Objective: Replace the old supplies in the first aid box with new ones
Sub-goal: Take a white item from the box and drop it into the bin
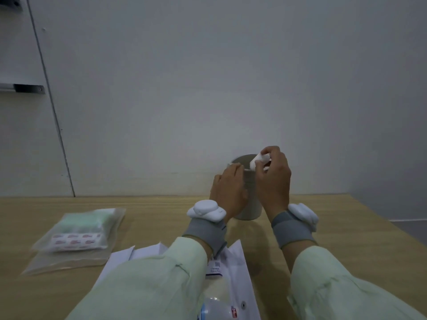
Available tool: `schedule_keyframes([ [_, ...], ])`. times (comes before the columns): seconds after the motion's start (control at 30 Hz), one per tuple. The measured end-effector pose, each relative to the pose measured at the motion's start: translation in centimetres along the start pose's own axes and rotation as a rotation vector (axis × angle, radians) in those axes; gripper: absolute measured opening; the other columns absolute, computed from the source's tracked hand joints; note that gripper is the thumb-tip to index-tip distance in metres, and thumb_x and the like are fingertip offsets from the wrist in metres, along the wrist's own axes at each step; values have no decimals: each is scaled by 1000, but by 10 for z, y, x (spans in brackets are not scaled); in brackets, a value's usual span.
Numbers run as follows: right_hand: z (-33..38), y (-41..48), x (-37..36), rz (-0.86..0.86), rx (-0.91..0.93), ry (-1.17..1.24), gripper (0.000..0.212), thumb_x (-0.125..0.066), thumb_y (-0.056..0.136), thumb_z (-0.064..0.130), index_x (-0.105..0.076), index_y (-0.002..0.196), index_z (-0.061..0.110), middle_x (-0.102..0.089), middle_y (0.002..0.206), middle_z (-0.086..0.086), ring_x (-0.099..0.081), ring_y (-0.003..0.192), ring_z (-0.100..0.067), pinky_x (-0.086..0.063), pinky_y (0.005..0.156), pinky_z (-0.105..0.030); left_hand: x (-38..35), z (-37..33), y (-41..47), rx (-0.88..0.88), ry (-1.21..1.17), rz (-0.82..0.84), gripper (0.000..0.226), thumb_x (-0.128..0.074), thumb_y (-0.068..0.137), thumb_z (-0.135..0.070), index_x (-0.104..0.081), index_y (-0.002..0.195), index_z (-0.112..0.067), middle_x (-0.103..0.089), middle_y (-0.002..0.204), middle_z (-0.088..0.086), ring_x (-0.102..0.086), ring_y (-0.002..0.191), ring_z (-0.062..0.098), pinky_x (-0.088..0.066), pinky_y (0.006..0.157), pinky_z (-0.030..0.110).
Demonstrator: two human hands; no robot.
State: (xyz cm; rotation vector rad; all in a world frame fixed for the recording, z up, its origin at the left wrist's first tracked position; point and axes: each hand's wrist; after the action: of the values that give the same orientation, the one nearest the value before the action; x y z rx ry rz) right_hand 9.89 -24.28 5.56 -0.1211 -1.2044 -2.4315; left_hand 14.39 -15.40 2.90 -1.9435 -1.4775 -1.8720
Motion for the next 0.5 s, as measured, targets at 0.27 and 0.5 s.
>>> schedule_keyframes([
  [0.27,-13,11,-11,79,-18,-156,18,-56,91,20,-57,108,14,-61,104,-14,-57,97,-29,-53,81,-39,-17,5,-5,-26,0,-180,49,-49,81,-14,-53,129,-6,-56,132,13,-56,119,30,-44,97,41],
  [0.5,-18,13,-19,186,-62,-488,35,-45,94,36,-69,102,12,-54,113,-9,-42,110,-29,-39,92,-41,-18,3,-6,21,-5,-170,48,-38,82,-20,-58,123,-5,-63,125,14,-63,111,28,-51,87,38],
])
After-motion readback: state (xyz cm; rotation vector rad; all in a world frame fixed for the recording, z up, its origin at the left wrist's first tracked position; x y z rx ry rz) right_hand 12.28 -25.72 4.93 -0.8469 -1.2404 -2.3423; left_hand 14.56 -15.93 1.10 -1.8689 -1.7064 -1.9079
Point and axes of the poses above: each hand's wrist, its own y-axis towards the middle knuckle, its own x-axis out of the back of the hand, z = x × y
